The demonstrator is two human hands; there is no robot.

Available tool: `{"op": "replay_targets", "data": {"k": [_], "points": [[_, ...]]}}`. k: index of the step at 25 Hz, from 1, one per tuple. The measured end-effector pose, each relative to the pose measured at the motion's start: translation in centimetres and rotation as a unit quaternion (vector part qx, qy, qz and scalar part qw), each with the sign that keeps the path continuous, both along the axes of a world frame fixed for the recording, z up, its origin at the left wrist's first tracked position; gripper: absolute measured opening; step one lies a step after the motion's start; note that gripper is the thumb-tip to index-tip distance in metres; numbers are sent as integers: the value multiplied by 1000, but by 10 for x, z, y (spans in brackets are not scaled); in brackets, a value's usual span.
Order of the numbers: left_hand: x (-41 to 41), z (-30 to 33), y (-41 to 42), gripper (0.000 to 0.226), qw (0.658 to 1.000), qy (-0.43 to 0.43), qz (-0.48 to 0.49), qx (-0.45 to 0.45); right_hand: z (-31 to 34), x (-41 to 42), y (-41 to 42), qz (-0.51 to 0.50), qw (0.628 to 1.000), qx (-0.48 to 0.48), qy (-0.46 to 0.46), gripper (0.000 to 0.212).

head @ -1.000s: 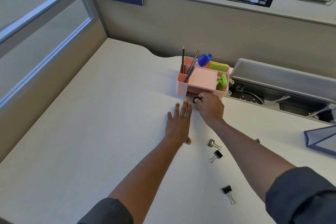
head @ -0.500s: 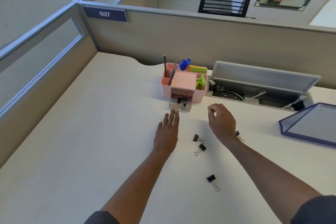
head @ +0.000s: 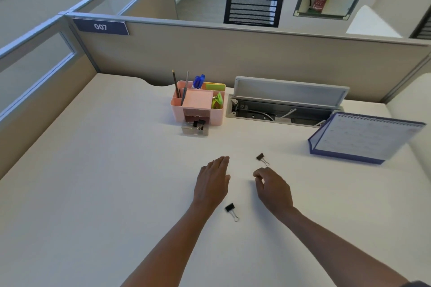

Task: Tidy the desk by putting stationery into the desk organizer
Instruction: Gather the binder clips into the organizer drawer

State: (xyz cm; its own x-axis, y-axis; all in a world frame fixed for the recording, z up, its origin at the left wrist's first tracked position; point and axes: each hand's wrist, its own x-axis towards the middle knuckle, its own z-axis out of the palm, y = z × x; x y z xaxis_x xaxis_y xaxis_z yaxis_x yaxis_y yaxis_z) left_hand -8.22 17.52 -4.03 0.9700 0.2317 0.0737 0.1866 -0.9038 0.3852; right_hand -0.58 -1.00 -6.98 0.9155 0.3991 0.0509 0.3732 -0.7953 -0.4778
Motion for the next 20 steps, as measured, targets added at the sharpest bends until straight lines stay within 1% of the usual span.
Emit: {"op": "replay_targets", "data": {"k": [2,5,7,9,11,13,15,17,19,20], "points": [[3,-1,-24,47,1000,-9,-12,-10,-3,-4,-21,6,1000,-15,13,17],[11,-5,-54,41,999,5,-22,-48,-10,-7,-49,16,999,-23,43,17],[19,-8,-68,41,997,27,-21,-73,-14,-5,-62,29,998,-15,60,18],[27,-11,-79,45,995,55,-22,-79,-16,1,-73,33,997,-13,69,19],[35,-13,-86,51,993,85,-17,-78,-18,8,-81,25,997,-6,72,19],[42,-14,-88,66,991,111,-13,-68,-19,15,-83,24,996,1,82,23],[52,-12,-86,88,988,145,-18,-56,-17,23,-81,32,993,-9,116,33],[65,-10,-81,102,985,165,-30,-40,-15,31,-76,38,988,-26,149,44],[78,-9,-73,104,986,160,-48,-12,-14,41,-72,43,984,-34,169,54],[84,-10,-69,100,987,148,-58,-1,-14,45,-71,46,983,-37,175,57]]}}
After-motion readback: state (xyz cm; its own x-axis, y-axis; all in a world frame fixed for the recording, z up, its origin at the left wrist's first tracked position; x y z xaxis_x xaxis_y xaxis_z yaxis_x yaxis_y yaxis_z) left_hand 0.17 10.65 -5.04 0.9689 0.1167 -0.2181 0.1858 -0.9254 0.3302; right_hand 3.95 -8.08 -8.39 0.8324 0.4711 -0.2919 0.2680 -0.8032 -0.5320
